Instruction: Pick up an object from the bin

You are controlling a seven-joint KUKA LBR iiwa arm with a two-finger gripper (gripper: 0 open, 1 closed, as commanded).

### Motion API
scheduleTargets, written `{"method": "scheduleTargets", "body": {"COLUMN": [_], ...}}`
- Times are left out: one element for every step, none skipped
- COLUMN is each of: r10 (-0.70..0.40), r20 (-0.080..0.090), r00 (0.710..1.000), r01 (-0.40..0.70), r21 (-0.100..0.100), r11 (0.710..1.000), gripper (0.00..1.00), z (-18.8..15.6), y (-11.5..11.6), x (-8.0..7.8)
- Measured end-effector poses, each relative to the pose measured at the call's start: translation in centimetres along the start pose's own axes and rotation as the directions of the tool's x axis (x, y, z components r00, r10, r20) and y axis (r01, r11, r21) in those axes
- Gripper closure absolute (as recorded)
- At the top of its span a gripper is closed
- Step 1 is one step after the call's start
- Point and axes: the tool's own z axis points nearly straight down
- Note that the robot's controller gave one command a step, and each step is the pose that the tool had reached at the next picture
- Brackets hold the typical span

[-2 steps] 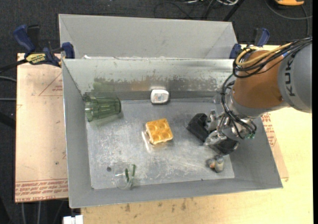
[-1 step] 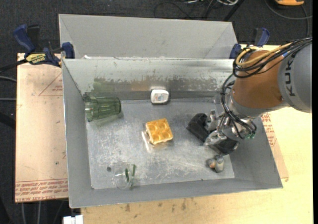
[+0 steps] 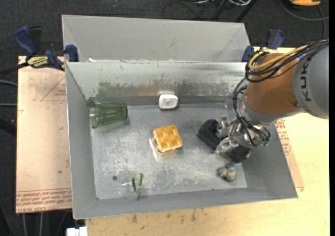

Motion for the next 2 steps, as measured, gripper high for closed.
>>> {"method": "scheduleTargets", "body": {"r10": [0.000,-0.028], "r20": [0.000,-0.028], "r00": [1.000,0.999], "r01": [0.000,0.027], "r21": [0.000,-0.020], "r11": [1.000,0.999], "gripper": [1.00,1.00], "z": [0.0,-2.8], "y": [0.0,-1.8], "x": [0.0,-0.6]}}
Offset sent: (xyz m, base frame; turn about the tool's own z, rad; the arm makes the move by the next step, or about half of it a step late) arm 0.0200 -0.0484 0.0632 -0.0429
